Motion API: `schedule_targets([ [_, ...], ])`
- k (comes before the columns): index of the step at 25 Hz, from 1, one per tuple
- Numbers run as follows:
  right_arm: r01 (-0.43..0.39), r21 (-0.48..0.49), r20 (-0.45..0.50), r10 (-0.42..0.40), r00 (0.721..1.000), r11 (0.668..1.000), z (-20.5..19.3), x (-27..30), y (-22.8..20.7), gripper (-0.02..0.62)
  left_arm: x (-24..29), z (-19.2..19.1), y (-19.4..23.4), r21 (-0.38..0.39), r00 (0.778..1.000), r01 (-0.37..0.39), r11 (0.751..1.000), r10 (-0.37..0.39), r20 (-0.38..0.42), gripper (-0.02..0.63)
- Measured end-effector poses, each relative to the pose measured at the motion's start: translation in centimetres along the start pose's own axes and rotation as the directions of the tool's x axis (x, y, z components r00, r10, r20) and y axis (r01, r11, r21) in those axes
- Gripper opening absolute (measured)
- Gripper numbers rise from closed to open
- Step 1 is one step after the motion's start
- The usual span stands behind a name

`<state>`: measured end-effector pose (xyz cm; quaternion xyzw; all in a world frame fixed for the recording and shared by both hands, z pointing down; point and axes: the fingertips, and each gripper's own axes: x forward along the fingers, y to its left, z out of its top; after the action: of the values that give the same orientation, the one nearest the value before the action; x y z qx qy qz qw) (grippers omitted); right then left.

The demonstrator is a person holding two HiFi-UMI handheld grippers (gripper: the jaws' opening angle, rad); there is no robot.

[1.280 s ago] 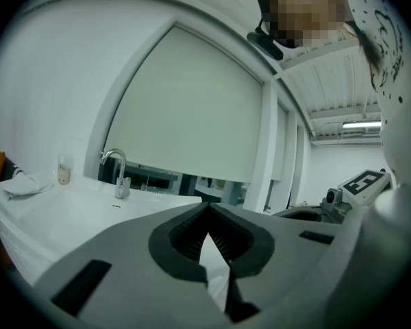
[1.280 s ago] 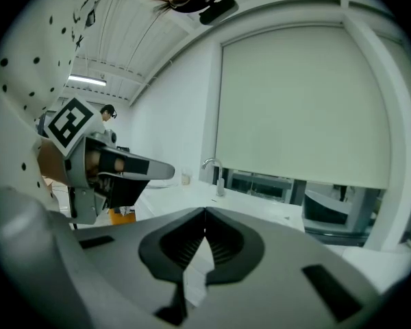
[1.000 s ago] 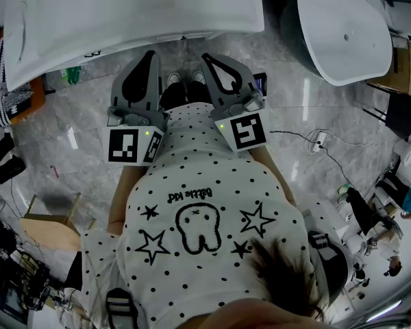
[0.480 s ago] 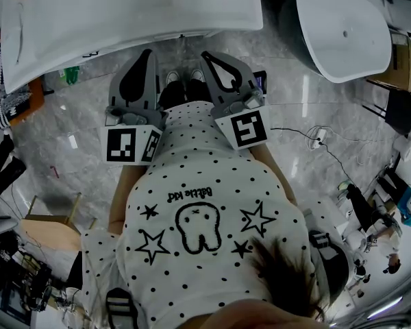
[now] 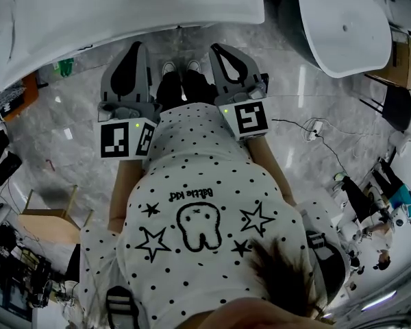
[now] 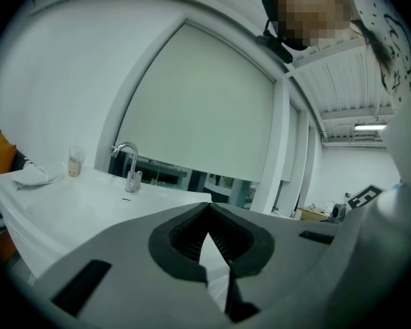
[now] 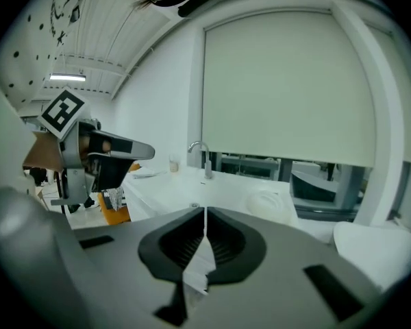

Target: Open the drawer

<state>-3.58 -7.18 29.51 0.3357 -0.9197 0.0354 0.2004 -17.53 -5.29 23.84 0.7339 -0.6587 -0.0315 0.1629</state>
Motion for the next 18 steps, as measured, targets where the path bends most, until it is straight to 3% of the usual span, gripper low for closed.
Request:
schedule_targets([
  [14, 0.022, 0.057, -0.068, -0.018, 0.998, 0.998, -4.4, 2.9, -0.6, 0.017, 0.6, -1.0, 0.0, -0.014, 0.999, -0.004, 1.0, 0.003, -0.034, 0.005],
  [16, 0.028, 0.067, -0.083, -0.022, 0.996, 0.997, -4.8, 3.1, -0.8, 0.08, 0.9, -0.9, 0.1, -0.017, 0.999, -0.002, 1.0, 0.002, -0.035, 0.004],
  [18, 0.035, 0.074, -0.101, -0.027, 0.995, 0.997, -5.4, 3.4, -1.0, 0.08, 1.0, -0.9, 0.0, -0.023, 0.999, -0.001, 1.0, 0.0, -0.038, 0.004],
])
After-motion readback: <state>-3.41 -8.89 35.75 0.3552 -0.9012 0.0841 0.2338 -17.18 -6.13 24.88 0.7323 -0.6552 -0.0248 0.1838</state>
